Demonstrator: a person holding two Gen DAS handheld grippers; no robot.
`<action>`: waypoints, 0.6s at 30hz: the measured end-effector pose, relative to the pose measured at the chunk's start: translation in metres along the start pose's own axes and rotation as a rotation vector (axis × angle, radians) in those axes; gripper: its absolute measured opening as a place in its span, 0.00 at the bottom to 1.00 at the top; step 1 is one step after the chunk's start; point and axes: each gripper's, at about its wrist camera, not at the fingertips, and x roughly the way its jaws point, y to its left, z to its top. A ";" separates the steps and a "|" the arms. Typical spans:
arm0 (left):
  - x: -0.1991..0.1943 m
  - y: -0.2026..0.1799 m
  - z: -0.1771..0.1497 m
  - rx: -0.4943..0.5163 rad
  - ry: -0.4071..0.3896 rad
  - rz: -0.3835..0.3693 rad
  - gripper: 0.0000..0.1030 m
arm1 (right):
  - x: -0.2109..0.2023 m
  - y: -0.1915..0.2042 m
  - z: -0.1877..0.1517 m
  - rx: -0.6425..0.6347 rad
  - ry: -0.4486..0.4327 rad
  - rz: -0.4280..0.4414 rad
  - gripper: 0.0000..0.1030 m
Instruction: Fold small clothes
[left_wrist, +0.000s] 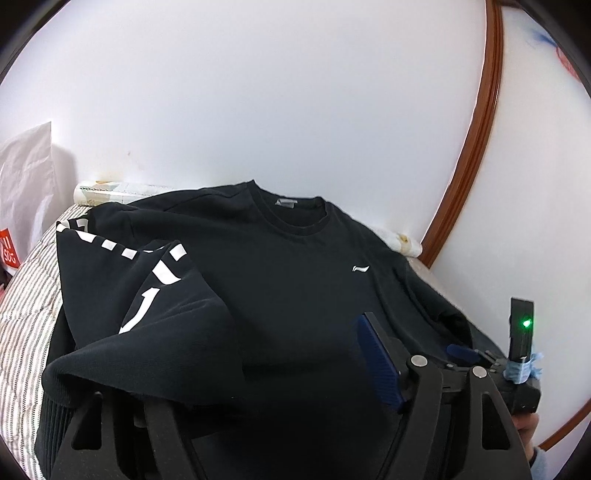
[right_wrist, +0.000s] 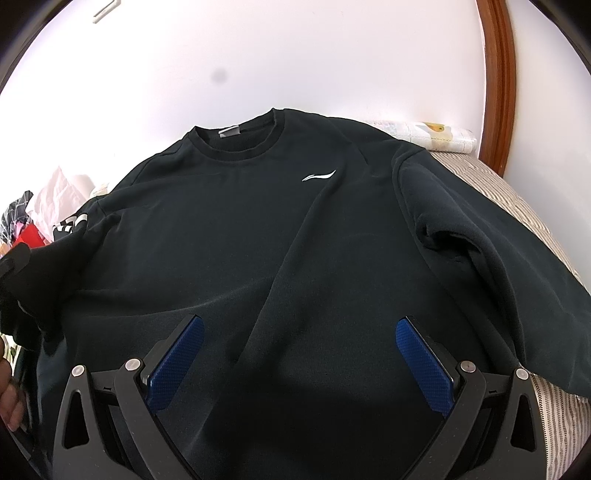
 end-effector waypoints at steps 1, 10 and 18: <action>-0.002 0.001 0.001 -0.008 -0.011 -0.007 0.71 | -0.001 0.000 0.000 0.003 -0.004 0.001 0.99; -0.013 0.005 0.006 -0.050 -0.059 -0.067 0.77 | -0.001 0.000 -0.001 0.008 -0.005 0.000 0.99; -0.016 -0.001 0.004 -0.027 -0.060 -0.109 0.86 | 0.000 0.002 -0.001 0.011 0.002 -0.001 0.99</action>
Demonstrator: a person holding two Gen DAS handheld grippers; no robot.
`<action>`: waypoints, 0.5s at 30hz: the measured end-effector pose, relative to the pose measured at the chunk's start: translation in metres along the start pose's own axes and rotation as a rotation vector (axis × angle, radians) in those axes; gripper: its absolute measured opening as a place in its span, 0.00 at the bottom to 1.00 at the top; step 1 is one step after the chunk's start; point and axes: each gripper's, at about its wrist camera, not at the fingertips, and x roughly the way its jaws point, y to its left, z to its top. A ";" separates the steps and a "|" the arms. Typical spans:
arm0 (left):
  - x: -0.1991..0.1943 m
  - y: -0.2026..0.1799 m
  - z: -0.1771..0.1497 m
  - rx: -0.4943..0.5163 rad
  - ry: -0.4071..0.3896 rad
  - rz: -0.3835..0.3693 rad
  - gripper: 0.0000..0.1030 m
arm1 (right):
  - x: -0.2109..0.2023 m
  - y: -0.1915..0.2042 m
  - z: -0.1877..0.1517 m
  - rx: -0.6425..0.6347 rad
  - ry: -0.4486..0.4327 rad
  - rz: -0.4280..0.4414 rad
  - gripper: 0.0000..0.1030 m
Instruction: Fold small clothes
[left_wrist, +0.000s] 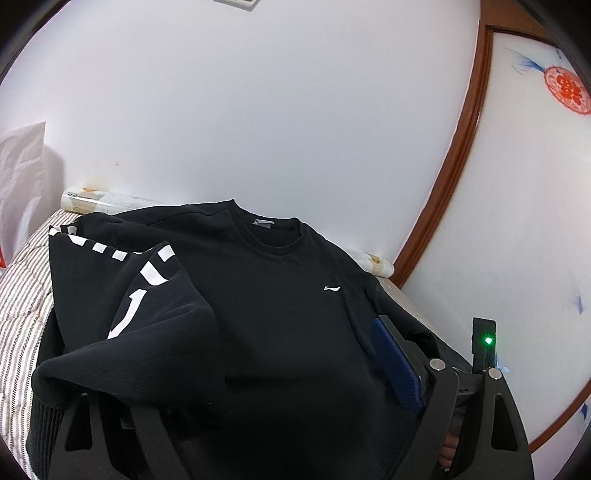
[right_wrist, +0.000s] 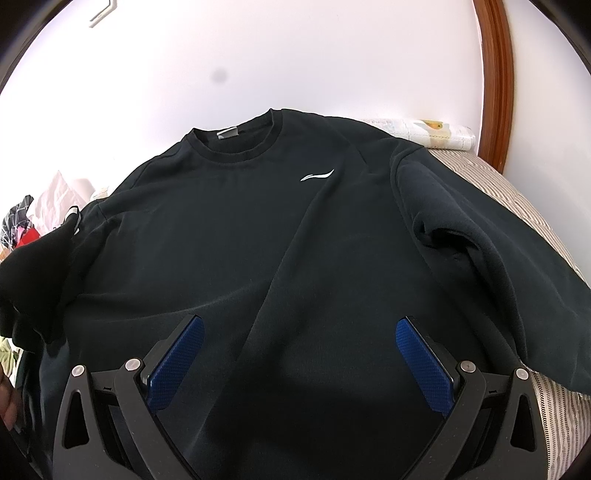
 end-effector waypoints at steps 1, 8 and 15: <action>0.000 0.000 -0.001 0.001 0.001 -0.001 0.87 | 0.000 0.000 0.000 0.000 0.000 0.000 0.99; 0.005 0.000 -0.004 -0.006 0.022 0.014 0.97 | 0.001 0.000 -0.001 -0.001 0.005 -0.003 0.99; 0.012 -0.006 -0.009 0.036 0.055 0.066 0.99 | 0.001 0.000 -0.001 -0.001 0.005 -0.003 0.99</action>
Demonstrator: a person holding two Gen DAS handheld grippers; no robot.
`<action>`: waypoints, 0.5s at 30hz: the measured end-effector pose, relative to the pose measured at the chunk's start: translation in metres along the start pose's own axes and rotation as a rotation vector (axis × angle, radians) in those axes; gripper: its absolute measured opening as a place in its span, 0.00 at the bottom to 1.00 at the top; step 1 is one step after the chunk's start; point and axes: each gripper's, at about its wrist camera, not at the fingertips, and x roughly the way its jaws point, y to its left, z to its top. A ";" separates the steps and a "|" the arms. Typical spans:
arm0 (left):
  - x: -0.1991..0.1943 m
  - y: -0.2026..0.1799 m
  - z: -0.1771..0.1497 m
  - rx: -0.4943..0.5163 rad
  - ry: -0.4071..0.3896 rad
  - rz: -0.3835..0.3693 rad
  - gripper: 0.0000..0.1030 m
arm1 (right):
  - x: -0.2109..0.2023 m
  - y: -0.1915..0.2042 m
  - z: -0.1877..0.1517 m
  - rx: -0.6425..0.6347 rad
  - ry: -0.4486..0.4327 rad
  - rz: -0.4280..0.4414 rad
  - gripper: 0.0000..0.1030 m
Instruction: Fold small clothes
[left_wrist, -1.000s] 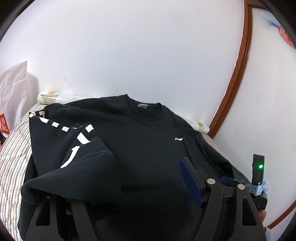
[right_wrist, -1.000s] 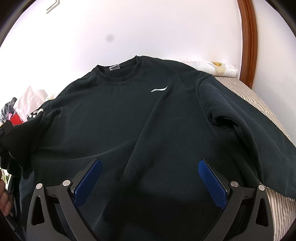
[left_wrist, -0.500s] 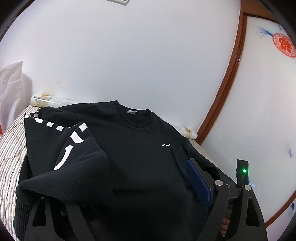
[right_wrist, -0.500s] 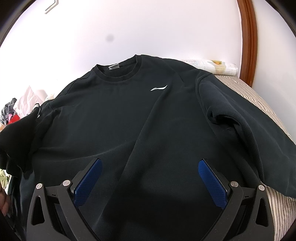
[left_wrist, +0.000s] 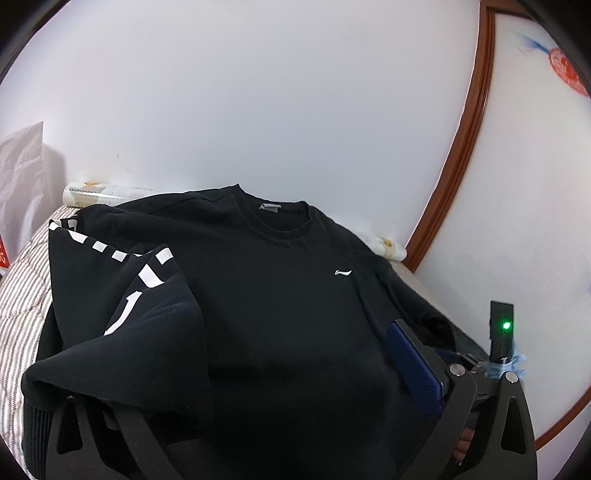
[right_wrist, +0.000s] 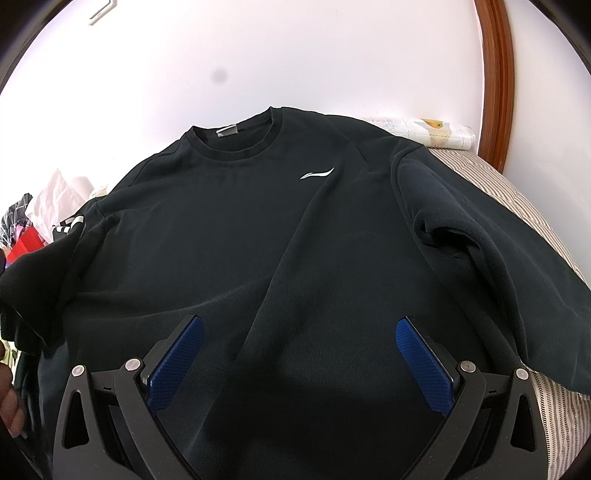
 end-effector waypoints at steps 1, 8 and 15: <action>0.001 -0.001 -0.001 0.009 0.005 0.009 1.00 | 0.000 0.000 0.000 0.000 0.000 0.000 0.99; 0.007 -0.005 -0.003 0.029 0.034 0.023 1.00 | 0.000 0.000 0.000 0.000 0.000 0.000 0.99; 0.014 0.000 -0.002 0.005 0.073 -0.002 1.00 | 0.001 0.000 0.000 -0.001 0.000 -0.001 0.99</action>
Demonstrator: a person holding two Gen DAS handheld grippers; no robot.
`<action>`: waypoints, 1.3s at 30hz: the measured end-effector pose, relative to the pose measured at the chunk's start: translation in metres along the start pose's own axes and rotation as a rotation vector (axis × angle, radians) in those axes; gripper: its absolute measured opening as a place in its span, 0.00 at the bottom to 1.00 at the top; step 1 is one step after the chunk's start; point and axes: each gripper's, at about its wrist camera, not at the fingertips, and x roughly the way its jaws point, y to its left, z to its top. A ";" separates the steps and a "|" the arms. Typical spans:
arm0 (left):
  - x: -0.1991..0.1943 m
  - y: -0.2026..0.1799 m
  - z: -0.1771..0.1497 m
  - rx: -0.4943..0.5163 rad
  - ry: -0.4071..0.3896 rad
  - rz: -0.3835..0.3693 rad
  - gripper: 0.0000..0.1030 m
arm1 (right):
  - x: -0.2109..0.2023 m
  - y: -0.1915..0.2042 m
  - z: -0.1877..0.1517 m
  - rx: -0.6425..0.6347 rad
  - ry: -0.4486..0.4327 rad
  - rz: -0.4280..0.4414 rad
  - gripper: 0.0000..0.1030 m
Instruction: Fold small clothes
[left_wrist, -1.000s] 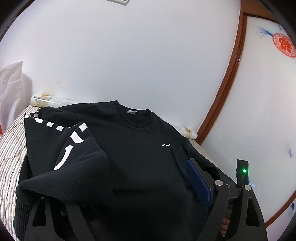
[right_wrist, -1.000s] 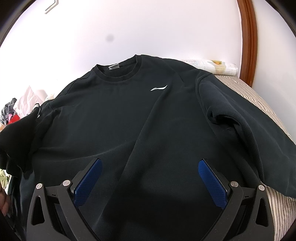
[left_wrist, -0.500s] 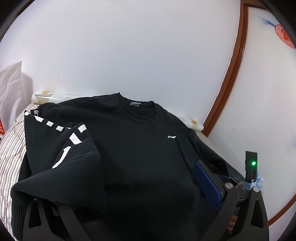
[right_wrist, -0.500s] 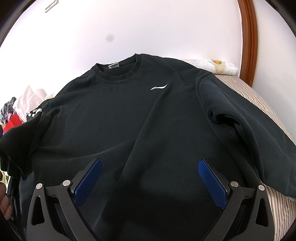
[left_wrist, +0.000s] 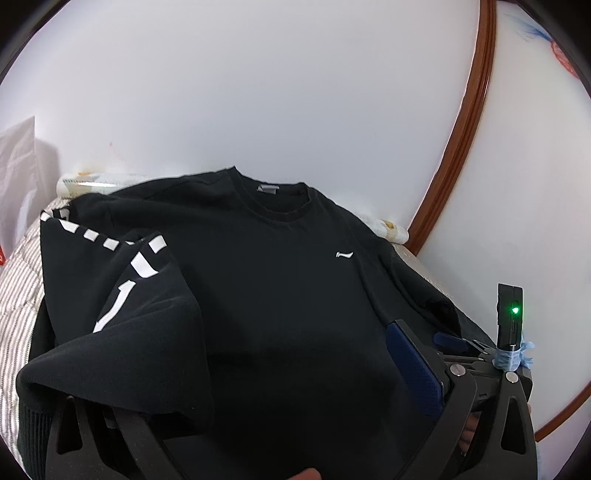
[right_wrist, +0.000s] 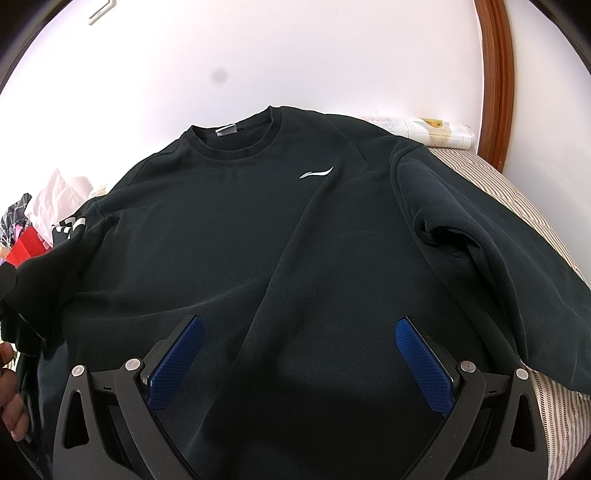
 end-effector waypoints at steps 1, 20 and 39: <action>0.001 0.000 0.000 -0.001 0.007 0.001 1.00 | 0.000 0.000 0.000 0.000 0.000 0.000 0.99; 0.012 0.018 -0.029 -0.185 0.334 -0.046 1.00 | -0.108 -0.013 -0.021 -0.031 -0.076 -0.076 0.99; -0.155 0.066 -0.085 -0.167 0.191 0.171 0.99 | -0.106 0.148 -0.027 -0.279 -0.063 0.173 0.93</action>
